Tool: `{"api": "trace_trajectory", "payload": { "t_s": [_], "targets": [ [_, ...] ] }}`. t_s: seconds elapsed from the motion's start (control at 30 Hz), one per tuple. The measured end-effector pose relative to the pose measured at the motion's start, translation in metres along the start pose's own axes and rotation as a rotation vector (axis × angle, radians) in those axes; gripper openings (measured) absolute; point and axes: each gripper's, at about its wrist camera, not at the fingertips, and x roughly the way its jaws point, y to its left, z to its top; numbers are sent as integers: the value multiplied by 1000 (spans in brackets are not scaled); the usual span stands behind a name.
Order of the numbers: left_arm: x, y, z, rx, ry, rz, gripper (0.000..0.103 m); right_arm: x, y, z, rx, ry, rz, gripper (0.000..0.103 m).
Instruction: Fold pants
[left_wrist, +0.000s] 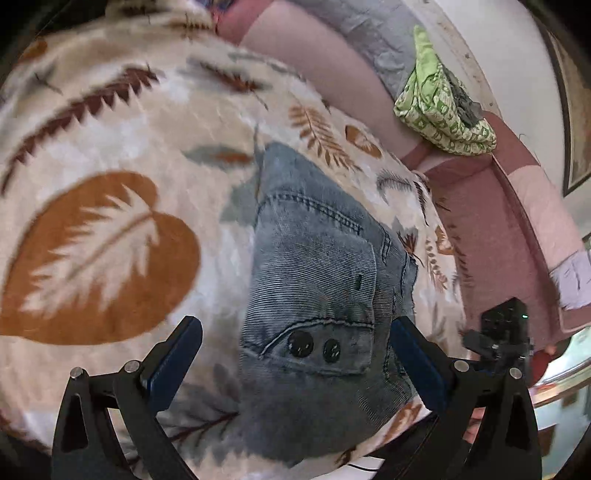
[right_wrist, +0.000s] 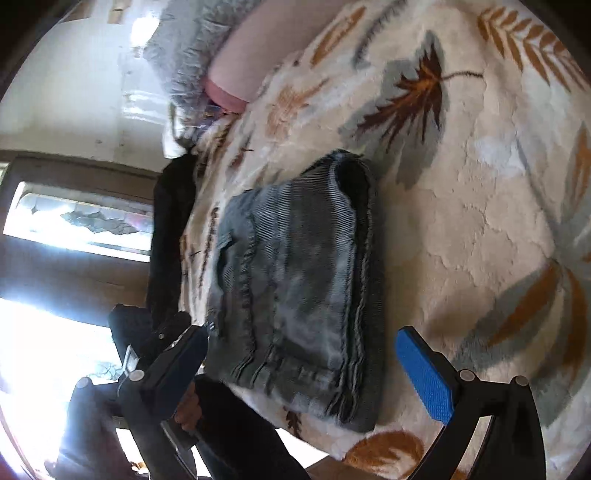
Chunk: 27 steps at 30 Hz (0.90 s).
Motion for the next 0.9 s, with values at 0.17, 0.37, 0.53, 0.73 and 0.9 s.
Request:
{"api": "trace_trajectory", "payload": {
  "t_s": [0.17, 0.37, 0.53, 0.73, 0.9],
  "targets": [
    [18, -7, 7, 6, 65, -55, 101, 25, -9, 14, 86, 51, 36, 103],
    [32, -5, 23, -25, 97, -104, 101, 34, -4, 24, 90, 70, -21, 101],
    [36, -2, 26, -31, 91, -116, 94, 40, 0, 26, 71, 66, -85, 87],
    [39, -7, 26, 35, 95, 12, 64, 38, -4, 25, 48, 63, -176, 44],
    [36, -14, 23, 104, 76, 97, 46, 35, 9, 20, -23, 33, -214, 25]
  ]
}}
